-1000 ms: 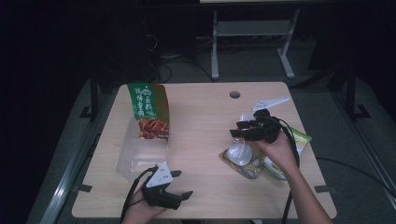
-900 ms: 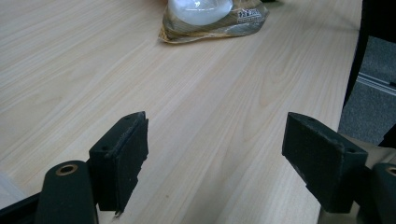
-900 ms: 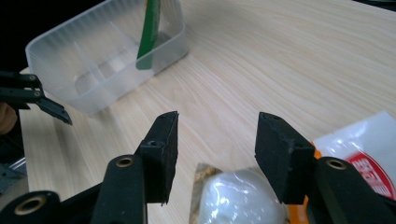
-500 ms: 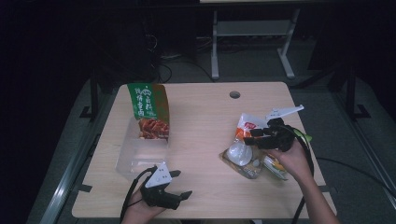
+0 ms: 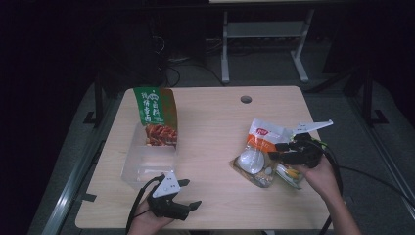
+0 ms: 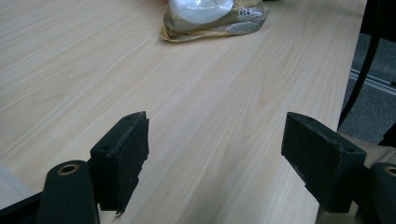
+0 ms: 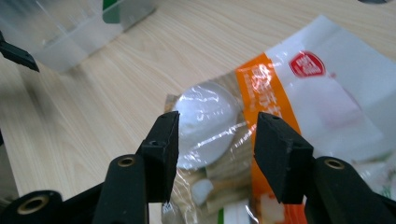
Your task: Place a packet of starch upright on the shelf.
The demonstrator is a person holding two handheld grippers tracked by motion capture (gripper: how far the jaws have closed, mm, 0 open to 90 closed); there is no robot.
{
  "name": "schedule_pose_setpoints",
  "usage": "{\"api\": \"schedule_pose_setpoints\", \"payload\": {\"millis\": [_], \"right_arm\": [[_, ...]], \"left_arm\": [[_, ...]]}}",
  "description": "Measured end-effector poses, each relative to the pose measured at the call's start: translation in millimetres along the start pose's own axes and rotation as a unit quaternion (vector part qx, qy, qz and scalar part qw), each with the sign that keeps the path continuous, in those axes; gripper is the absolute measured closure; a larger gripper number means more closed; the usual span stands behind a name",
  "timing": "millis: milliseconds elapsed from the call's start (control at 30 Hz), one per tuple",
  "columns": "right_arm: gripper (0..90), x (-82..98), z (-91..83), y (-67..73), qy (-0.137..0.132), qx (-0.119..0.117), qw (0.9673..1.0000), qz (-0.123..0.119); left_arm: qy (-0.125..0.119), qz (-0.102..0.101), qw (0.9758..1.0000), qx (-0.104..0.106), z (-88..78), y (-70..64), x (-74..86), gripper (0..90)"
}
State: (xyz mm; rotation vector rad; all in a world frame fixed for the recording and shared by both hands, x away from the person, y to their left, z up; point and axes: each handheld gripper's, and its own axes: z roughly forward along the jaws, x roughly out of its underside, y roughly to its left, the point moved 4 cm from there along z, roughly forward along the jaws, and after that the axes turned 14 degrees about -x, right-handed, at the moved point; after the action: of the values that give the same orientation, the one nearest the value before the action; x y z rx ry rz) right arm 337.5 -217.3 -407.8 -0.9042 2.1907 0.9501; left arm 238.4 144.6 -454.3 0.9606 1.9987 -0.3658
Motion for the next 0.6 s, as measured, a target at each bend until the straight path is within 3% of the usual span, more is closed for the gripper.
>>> {"api": "schedule_pose_setpoints", "payload": {"millis": [600], "right_arm": [[49.8, 31.1, -19.1, -25.7, -0.002, 0.041, 0.9979, 0.051]], "left_arm": [[-0.001, -0.002, 1.0, 0.001, 0.0, -0.2, 0.6, 22.8]]}}
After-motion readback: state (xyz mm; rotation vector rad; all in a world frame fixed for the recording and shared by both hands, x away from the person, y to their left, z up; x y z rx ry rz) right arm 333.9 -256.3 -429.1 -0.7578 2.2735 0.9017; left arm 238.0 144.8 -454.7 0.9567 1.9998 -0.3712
